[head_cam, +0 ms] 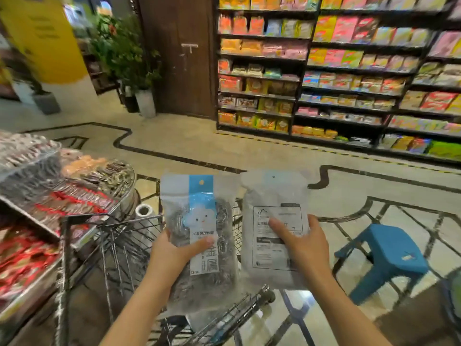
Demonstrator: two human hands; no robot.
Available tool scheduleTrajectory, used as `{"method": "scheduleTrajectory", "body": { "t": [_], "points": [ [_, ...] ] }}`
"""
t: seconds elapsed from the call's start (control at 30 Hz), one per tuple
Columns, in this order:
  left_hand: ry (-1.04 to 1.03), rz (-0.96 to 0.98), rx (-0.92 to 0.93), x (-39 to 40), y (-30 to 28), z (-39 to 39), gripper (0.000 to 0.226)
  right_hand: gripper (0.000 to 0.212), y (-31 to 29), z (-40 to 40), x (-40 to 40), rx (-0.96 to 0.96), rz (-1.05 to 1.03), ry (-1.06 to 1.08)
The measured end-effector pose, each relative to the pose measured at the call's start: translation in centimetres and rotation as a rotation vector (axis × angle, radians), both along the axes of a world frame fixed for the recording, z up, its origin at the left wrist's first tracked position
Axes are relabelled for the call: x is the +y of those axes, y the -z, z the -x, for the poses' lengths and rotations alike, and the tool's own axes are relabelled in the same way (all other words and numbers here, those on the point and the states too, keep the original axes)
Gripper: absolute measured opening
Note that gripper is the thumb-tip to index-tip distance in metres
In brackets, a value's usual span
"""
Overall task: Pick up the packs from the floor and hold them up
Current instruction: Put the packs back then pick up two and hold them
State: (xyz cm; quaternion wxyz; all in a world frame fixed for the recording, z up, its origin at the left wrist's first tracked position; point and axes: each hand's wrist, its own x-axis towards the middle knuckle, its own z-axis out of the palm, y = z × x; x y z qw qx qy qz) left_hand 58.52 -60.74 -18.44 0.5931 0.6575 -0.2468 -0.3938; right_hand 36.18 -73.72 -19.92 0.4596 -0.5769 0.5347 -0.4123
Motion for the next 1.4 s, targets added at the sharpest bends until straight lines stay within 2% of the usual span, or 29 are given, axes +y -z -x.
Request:
{"method": "scheduleTrajectory", "body": {
  "t": [0.07, 0.37, 0.43, 0.5, 0.57, 0.63, 0.7, 0.77, 0.83, 0.9, 1.0, 1.13, 1.23, 1.33, 1.4],
  "points": [
    [-0.050, -0.047, 0.028, -0.8, 2.1, -1.6, 0.059, 0.040, 1.7, -1.9, -2.3, 0.034, -0.017, -0.071],
    [-0.368, -0.276, 0.160, -4.3, 11.1, -5.7, 0.113, 0.057, 10.8, -9.5, -11.2, 0.169, -0.204, -0.418],
    [-0.411, -0.310, 0.136, -4.9, 11.7, -5.8, 0.107, 0.064, 12.6, -10.5, -12.8, 0.228, -0.259, -0.494],
    [-0.439, -0.335, 0.123, -5.7, 12.1, -5.7, 0.075, 0.074, 14.5, -11.6, -13.9, 0.295, -0.297, -0.559],
    [-0.449, -0.369, 0.131, -6.6, 13.5, -5.9, 0.049, 0.097, 16.3, -12.6, -14.8, 0.390, -0.312, -0.604],
    [-0.449, -0.399, 0.143, -7.1, 15.5, -6.1, 0.047, 0.111, 18.3, -13.3, -15.3, 0.449, -0.340, -0.619],
    [-0.451, -0.453, 0.146, -7.3, 18.0, -6.4, 0.047, 0.106, 19.9, -13.9, -15.4, 0.484, -0.379, -0.640],
    [-0.437, -0.491, 0.178, -7.5, 20.7, -6.6, 0.043, 0.113, 21.6, -14.3, -15.4, 0.502, -0.428, -0.629],
    [-0.422, -0.528, 0.196, -7.6, 23.2, -6.6, 0.056, 0.127, 24.0, -14.6, -15.4, 0.523, -0.458, -0.596],
    [-0.424, -0.548, 0.235, -7.2, 26.1, -6.7, 0.072, 0.132, 26.7, -14.6, -15.2, 0.543, -0.481, -0.578],
    [-0.461, -0.606, 0.298, -6.9, 30.6, -6.6, 0.094, 0.121, 30.4, -15.2, -14.7, 0.604, -0.518, -0.553],
    [-0.509, -0.678, 0.369, -7.1, 36.2, -6.0, 0.063, 0.098, 34.7, -15.5, -14.1, 0.674, -0.543, -0.576],
    [-0.501, -0.694, 0.402, -7.5, 40.5, -5.4, 0.061, 0.073, 38.9, -15.0, -14.3, 0.711, -0.557, -0.611],
    [-0.461, -0.691, 0.392, -7.8, 42.8, -4.7, 0.049, 0.074, 41.3, -14.5, -14.6, 0.728, -0.556, -0.587],
    [-0.482, -0.675, 0.387, -7.8, 43.2, -4.8, 0.050, 0.057, 41.8, -14.4, -14.7, 0.704, -0.546, -0.563]
  ]
}}
